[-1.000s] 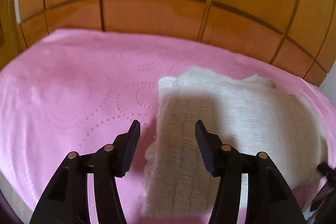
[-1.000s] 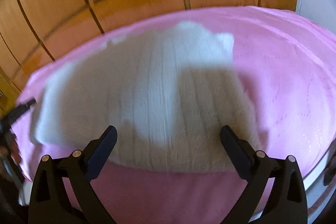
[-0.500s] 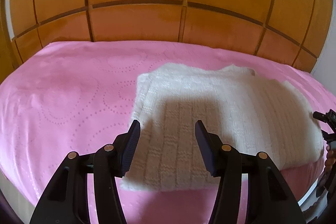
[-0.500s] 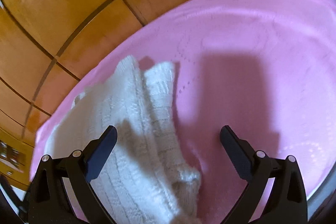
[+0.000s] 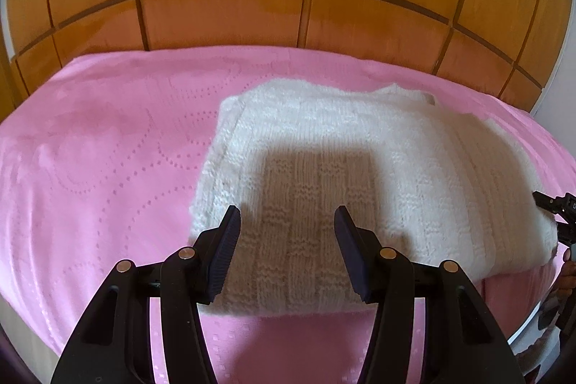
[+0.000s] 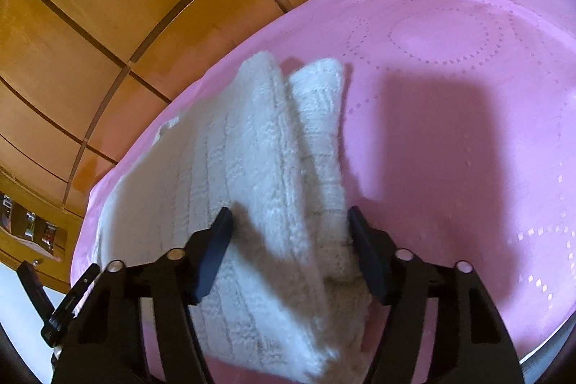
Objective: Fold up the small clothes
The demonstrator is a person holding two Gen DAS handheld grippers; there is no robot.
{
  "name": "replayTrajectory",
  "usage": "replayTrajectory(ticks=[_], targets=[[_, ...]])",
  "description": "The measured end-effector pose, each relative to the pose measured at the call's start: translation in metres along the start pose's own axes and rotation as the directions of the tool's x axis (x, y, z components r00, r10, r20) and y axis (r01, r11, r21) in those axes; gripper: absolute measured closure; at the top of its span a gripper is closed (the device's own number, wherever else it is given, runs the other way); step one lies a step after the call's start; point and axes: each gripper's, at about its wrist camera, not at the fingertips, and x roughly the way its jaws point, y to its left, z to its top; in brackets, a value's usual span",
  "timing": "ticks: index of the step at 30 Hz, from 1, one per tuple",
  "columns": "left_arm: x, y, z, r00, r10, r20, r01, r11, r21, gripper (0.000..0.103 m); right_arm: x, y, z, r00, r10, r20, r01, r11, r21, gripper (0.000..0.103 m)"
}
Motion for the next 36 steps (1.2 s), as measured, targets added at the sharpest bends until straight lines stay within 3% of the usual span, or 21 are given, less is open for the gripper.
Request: replayTrajectory(ticks=[3, 6, 14, 20, 26, 30, 33, 36], targets=[[0.002, 0.003, -0.001, 1.0, -0.016, -0.004, 0.016, 1.0, -0.004, 0.05, 0.006, 0.012, 0.001, 1.0, -0.017, -0.025, 0.016, 0.999, -0.037, 0.069], [0.009, 0.007, -0.001, 0.999, -0.033, -0.025, 0.033, 0.999, -0.002, 0.05, 0.008, 0.024, 0.006, 0.998, -0.034, -0.046, 0.031, 0.997, -0.073, 0.076], [0.021, 0.016, -0.004, 0.994, -0.09, -0.064, 0.089, 0.996, -0.019, 0.05, -0.009, 0.062, 0.017, 1.0, 0.014, -0.012, -0.015, 0.993, -0.115, 0.08], [0.02, 0.029, -0.005, 0.983, -0.173, -0.064, 0.167, 0.982, -0.088, 0.05, -0.021, 0.123, 0.023, 0.992, 0.124, 0.002, -0.121, 0.972, -0.2, 0.083], [0.016, 0.045, -0.005, 0.962, -0.267, -0.049, 0.256, 0.953, -0.164, 0.05, -0.005, 0.2, 0.011, 0.971, 0.236, -0.046, -0.239, 0.922, -0.303, 0.087], [0.009, 0.053, -0.005, 0.949, -0.312, -0.036, 0.299, 0.932, -0.206, 0.05, 0.022, 0.247, -0.009, 0.967, 0.235, -0.103, -0.256, 0.885, -0.388, 0.087], [0.003, 0.058, -0.004, 0.926, -0.378, -0.018, 0.362, 0.898, -0.248, 0.05, 0.048, 0.268, -0.035, 0.972, 0.177, -0.154, -0.228, 0.865, -0.447, 0.087], [-0.002, 0.063, 0.0, 0.886, -0.464, 0.005, 0.444, 0.844, -0.302, 0.05, 0.064, 0.276, -0.062, 0.98, 0.112, -0.167, -0.184, 0.834, -0.52, 0.087]])
